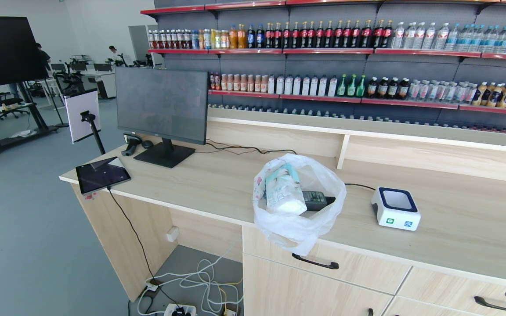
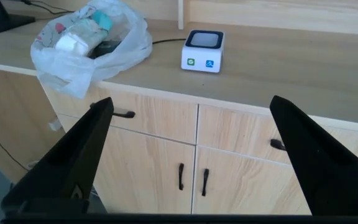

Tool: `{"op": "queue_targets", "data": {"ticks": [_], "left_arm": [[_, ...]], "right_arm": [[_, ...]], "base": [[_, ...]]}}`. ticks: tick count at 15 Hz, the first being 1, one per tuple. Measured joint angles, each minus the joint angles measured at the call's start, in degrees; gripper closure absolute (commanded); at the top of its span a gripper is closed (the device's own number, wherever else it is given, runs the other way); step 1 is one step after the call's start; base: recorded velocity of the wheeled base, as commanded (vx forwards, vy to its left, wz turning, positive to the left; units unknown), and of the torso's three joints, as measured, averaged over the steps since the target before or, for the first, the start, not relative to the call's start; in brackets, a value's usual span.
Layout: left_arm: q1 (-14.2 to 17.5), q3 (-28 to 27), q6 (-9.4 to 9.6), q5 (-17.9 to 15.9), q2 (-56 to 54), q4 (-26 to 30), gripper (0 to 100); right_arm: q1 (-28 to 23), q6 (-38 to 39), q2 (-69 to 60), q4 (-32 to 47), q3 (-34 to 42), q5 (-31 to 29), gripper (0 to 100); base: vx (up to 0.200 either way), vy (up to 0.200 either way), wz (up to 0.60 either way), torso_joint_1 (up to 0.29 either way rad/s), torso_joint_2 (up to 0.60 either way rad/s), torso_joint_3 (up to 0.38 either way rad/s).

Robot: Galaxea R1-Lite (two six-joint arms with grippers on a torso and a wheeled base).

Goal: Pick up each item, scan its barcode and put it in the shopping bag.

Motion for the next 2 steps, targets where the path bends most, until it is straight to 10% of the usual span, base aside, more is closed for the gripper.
{"op": "queue_targets", "data": {"ticks": [2], "left_arm": [[0.0,0.0,0.05,0.0,0.0,0.0,0]], "right_arm": [[0.0,0.0,0.0,0.0,0.0,0.0,0]], "base": [[0.000,0.000,0.00,0.000,0.00,0.000]]}}
